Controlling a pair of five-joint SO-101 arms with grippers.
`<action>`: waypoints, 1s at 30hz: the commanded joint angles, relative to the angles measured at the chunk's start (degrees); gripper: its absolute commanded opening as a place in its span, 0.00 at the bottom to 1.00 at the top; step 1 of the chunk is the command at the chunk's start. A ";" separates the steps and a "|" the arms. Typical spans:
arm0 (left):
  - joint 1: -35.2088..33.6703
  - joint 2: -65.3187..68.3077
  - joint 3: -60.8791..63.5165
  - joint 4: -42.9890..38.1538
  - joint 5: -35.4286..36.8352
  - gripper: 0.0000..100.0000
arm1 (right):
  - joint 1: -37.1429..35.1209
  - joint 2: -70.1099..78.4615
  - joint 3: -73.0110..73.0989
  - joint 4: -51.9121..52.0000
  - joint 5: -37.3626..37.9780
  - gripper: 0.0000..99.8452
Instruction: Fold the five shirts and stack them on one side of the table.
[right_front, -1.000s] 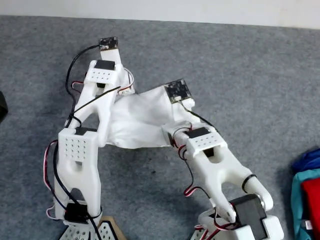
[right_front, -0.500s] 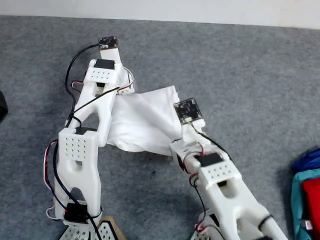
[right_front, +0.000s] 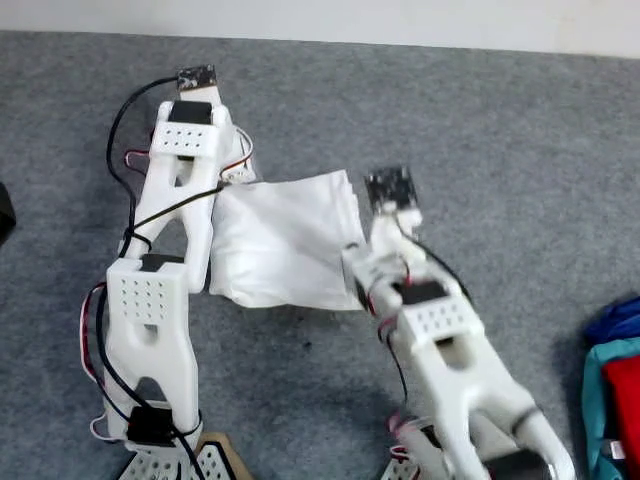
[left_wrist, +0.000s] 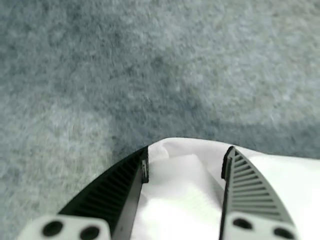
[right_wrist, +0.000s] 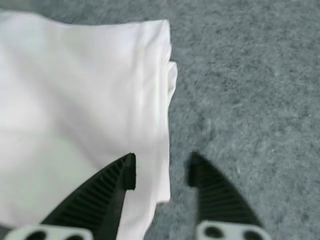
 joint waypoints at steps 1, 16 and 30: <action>0.22 -3.12 -2.07 1.05 0.53 0.25 | 0.13 10.95 -13.85 4.79 -1.67 0.26; 0.22 -2.68 -1.80 -0.26 0.44 0.25 | -2.95 24.13 -28.26 9.80 -1.41 0.26; 0.22 -2.59 -1.71 0.09 0.44 0.25 | -4.35 30.46 -28.53 9.45 -1.23 0.26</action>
